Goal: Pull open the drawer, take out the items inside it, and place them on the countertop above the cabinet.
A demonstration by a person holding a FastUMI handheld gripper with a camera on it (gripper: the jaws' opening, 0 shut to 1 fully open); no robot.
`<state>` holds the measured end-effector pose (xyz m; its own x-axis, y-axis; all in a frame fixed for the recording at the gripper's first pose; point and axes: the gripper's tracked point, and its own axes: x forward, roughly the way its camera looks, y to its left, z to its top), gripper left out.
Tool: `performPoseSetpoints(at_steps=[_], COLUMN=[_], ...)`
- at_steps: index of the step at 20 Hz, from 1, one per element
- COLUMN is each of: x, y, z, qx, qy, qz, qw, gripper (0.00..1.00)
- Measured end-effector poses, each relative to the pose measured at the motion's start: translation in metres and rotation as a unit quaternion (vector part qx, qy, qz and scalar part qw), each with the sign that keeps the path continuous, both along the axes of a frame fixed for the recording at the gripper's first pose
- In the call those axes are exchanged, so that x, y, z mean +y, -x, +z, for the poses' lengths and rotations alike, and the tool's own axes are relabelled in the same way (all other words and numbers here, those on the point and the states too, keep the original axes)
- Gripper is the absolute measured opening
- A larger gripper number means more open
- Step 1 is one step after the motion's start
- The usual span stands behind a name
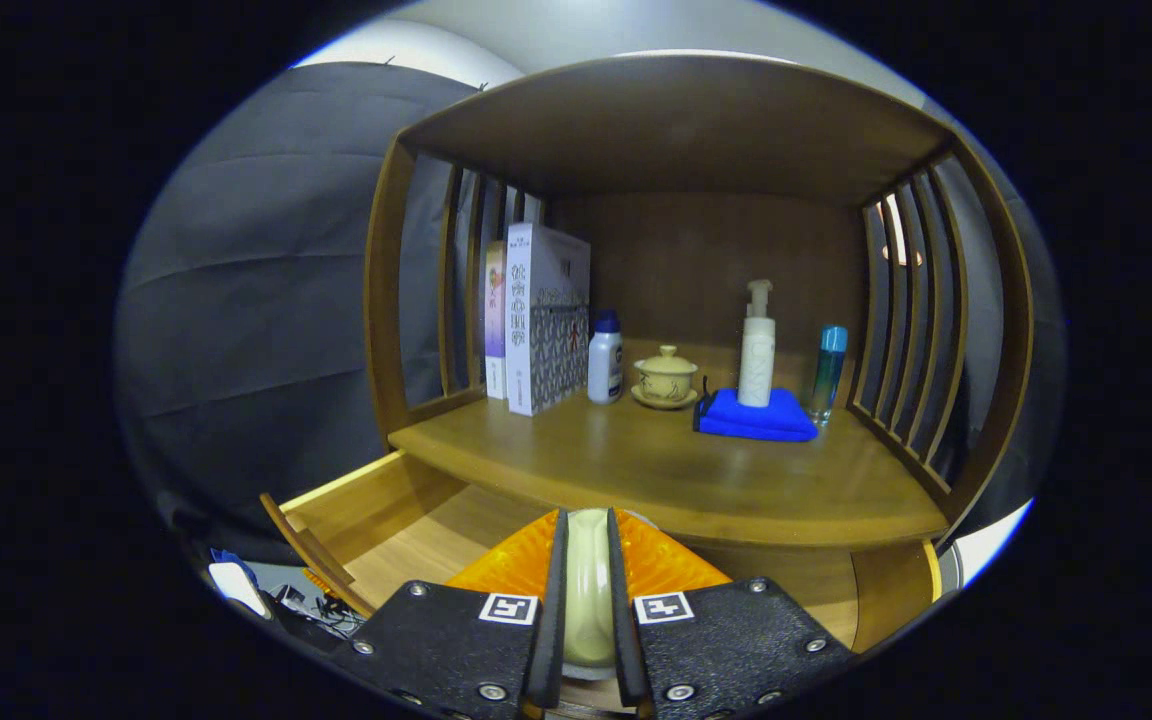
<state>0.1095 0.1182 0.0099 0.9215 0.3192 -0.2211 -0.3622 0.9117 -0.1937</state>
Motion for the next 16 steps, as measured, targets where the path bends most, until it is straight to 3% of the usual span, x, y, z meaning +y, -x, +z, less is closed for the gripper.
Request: performPoseSetpoints(at_steps=[6, 11, 16], x=[-0.007, -0.014, -0.027], y=[-0.036, -0.075, -0.111], z=[0.036, 0.051, 0.042], qx=[-0.024, -0.005, 0.011], qy=[-0.025, -0.064, -0.063], qz=[-0.029, -0.061, -0.101], qw=[0.999, 0.996, 0.993], gripper=[0.21, 0.22, 0.23])
